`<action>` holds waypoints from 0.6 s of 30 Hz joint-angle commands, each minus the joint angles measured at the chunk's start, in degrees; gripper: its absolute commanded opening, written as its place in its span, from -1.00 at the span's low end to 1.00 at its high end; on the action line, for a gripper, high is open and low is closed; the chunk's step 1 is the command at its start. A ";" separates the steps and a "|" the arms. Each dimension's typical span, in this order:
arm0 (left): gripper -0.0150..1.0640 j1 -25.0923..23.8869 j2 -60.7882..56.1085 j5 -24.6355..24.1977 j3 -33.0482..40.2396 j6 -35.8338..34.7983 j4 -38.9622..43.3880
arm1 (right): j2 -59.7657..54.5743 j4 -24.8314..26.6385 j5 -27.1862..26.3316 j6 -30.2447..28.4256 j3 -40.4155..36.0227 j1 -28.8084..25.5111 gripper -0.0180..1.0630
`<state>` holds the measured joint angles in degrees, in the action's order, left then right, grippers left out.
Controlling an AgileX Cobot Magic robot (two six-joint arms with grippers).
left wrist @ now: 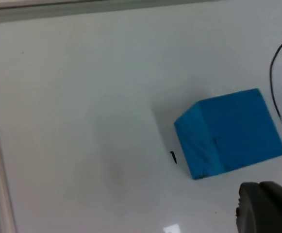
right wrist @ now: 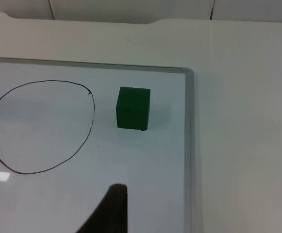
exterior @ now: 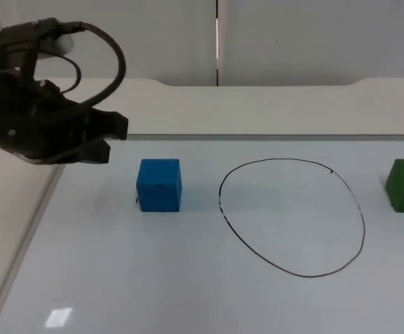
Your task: Push the two cubes into the marked area.
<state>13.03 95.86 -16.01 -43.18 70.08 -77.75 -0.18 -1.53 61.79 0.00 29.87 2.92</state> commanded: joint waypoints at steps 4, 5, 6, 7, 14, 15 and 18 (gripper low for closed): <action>-0.98 0.22 4.80 1.06 -3.43 -0.46 -0.95 | 0.18 0.12 0.02 0.00 -0.30 -0.35 0.98; -0.98 0.22 4.80 1.06 -3.43 -0.46 -0.95 | 0.18 0.12 0.02 0.00 -0.30 -0.35 0.98; -0.98 0.22 6.02 1.39 -4.30 -0.55 -0.95 | 0.18 0.12 0.02 0.00 -0.30 -0.35 0.98; -0.98 0.22 6.59 1.55 -4.81 -0.55 -0.95 | 0.18 0.12 0.02 0.00 -0.30 -0.35 0.98; -0.98 0.22 11.51 3.43 -7.91 -0.55 -1.11 | 0.18 0.12 0.02 0.00 -0.30 -0.35 0.98; -0.98 0.22 12.28 3.68 -8.15 -0.55 -1.23 | 0.18 0.12 0.02 0.00 -0.30 -0.35 0.98; -0.98 0.22 13.79 4.31 -8.61 -0.55 -1.23 | 0.18 0.12 0.02 0.00 -0.30 -0.35 0.98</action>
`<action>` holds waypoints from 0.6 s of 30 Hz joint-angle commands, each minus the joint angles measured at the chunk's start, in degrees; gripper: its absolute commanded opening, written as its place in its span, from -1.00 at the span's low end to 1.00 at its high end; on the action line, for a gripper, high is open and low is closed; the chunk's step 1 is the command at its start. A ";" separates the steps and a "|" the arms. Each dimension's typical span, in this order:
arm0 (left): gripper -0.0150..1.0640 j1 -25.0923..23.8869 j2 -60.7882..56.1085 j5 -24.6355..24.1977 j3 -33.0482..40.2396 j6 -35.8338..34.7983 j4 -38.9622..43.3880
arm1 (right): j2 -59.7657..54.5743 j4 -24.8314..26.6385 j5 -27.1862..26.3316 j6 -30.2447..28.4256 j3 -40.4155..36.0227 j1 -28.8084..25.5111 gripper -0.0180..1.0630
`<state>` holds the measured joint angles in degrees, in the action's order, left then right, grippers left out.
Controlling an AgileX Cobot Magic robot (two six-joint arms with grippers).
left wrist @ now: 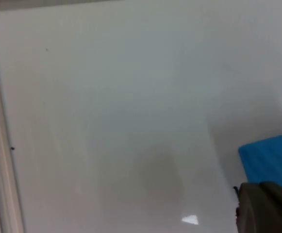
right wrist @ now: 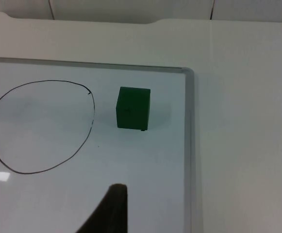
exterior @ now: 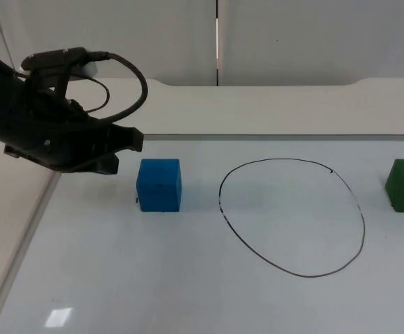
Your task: Push the two cubes into the marked area.
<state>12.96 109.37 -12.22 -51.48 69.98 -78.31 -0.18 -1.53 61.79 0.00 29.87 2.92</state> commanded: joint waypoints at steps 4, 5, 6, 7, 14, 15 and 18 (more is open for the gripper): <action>-0.98 0.29 2.37 0.66 -1.78 -0.45 -1.80 | 0.18 0.12 0.02 0.00 -0.30 -0.35 0.98; -0.98 0.29 2.96 0.54 -2.40 -0.45 -1.80 | 0.18 0.12 0.02 0.00 -0.30 -0.35 0.98; -0.98 0.29 4.01 0.04 -3.13 -0.45 -1.94 | 0.18 0.12 0.02 0.00 -0.30 -0.35 0.98; -0.98 0.29 4.40 0.04 -3.26 -0.45 -2.23 | 0.18 0.12 0.02 0.00 -0.30 -0.35 0.98; -0.98 0.29 6.71 0.53 -3.77 -0.45 -2.01 | 0.18 0.12 0.02 0.00 -0.30 -0.35 0.98; -0.98 0.29 7.32 0.53 -4.00 -0.45 -2.15 | 0.18 0.12 0.02 0.00 -0.30 -0.35 0.98; -0.98 0.29 8.07 -0.10 -4.15 -0.45 -2.26 | 0.18 0.12 0.02 0.00 -0.30 -0.35 0.98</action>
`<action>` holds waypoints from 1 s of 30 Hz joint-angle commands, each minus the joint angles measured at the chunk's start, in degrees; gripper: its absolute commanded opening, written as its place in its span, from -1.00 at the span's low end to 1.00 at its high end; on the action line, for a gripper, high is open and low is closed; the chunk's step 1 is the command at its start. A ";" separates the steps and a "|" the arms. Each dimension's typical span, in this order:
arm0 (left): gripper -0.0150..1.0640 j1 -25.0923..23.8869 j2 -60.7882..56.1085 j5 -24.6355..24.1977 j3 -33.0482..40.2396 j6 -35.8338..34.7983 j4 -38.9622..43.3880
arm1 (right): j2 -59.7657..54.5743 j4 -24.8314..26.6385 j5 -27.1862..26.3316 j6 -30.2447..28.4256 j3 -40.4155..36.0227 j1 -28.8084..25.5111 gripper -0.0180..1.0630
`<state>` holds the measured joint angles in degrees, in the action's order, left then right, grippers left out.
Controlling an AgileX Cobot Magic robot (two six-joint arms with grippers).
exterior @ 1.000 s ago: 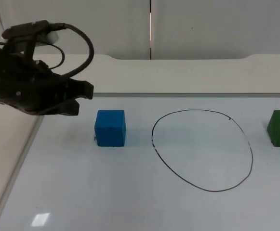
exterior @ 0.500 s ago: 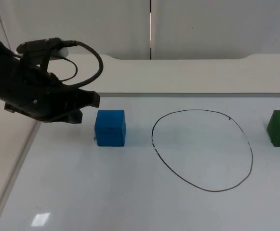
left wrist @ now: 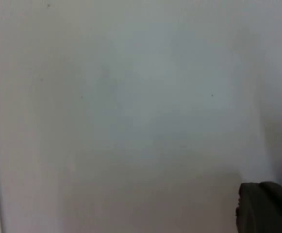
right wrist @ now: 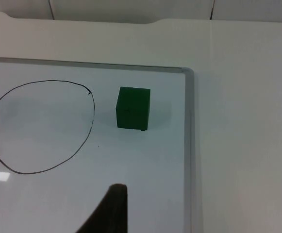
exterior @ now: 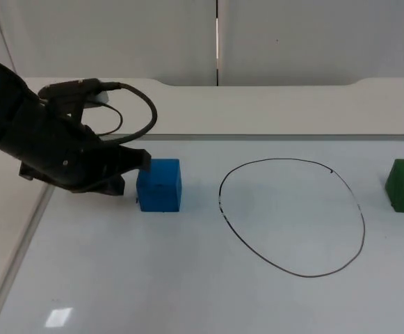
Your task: Push the two cubes into the marked area.
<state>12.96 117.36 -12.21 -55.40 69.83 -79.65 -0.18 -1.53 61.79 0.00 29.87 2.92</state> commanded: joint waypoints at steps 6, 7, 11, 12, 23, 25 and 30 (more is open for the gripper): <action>-0.98 0.29 0.80 -0.72 -0.38 0.17 -2.36 | 0.18 0.12 0.02 0.00 -0.30 -0.35 0.98; -0.98 0.29 0.80 -1.06 -0.61 0.17 -2.37 | 0.18 0.12 0.02 0.00 -0.30 -0.35 0.98; -0.98 0.29 0.80 -3.95 -1.04 0.17 -2.50 | 0.18 0.12 0.02 0.00 -0.30 -0.35 0.98; -0.98 0.42 0.80 -4.41 -1.35 0.17 -2.60 | 0.18 0.12 0.02 0.00 -0.30 -0.35 0.98; -0.98 3.66 0.84 -3.46 -2.11 0.17 -2.60 | 0.18 0.12 0.02 0.00 -0.30 -0.35 0.98; -0.98 3.78 0.84 -3.57 -2.11 0.17 -2.60 | 0.18 0.12 0.02 0.00 -0.30 -0.35 0.98; -0.98 3.90 0.84 -3.67 -2.11 0.17 -2.60 | 0.18 0.12 0.02 0.00 -0.30 -0.35 0.98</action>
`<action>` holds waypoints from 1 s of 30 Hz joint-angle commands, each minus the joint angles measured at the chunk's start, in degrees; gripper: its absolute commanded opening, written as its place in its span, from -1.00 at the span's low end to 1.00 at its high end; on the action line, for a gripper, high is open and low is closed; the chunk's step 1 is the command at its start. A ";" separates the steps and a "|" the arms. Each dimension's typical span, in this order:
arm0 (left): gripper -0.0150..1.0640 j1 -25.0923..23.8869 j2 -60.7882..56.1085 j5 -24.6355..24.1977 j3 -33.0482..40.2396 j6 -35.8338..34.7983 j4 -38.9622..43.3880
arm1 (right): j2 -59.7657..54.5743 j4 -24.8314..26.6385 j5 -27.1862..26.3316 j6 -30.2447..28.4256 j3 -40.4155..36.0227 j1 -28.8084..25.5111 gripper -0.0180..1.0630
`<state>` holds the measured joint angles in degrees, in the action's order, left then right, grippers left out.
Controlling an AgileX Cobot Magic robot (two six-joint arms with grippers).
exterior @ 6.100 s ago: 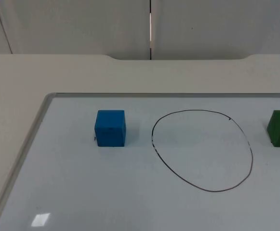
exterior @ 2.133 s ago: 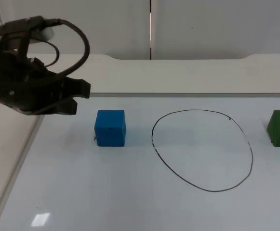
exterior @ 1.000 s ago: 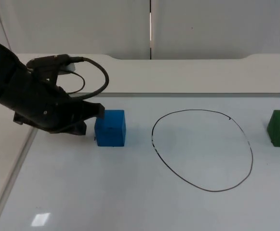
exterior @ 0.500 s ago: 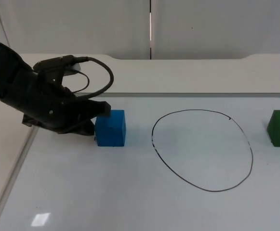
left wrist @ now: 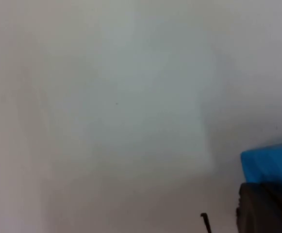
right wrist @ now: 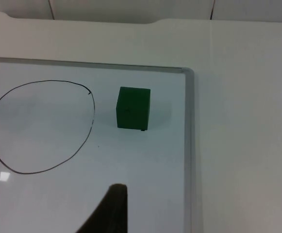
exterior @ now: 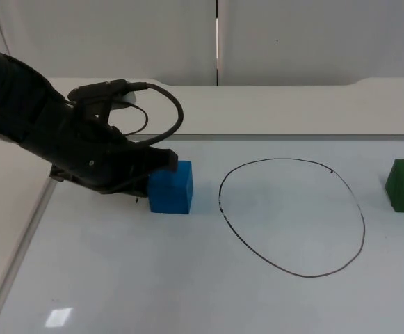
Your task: Push the two cubes into the marked area.
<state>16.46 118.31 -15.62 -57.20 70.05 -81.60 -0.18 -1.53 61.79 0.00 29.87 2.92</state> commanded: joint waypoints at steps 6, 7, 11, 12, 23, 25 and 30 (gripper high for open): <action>-0.98 0.91 -0.11 -0.76 -0.30 -0.05 -0.77 | 0.18 0.12 0.02 0.00 -0.30 -0.35 0.98; -0.98 1.69 -0.11 -0.76 -0.30 -0.05 -0.88 | 0.18 0.12 0.02 0.00 -0.30 -0.35 0.98; -0.98 3.52 -0.11 0.46 -0.30 -0.05 -0.88 | 0.18 0.12 0.02 0.00 -0.30 -0.35 0.98; -0.98 3.86 -0.11 0.92 -0.30 -0.05 -0.88 | 0.18 0.12 0.02 0.00 -0.30 -0.35 0.98; -0.98 4.29 -0.11 0.97 -0.30 -0.05 -1.57 | 0.18 0.12 0.02 0.00 -0.30 -0.35 0.98; -0.98 4.29 -0.11 0.97 -0.30 -0.05 -1.57 | 0.18 0.12 0.02 0.00 -0.30 -0.35 0.98; -0.98 4.29 -0.11 0.76 -0.30 -0.05 -1.68 | 0.18 0.12 0.02 0.00 -0.30 -0.35 0.98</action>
<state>20.44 118.31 -14.52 -57.20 70.05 -82.70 -0.18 -1.53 61.79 0.00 29.87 2.92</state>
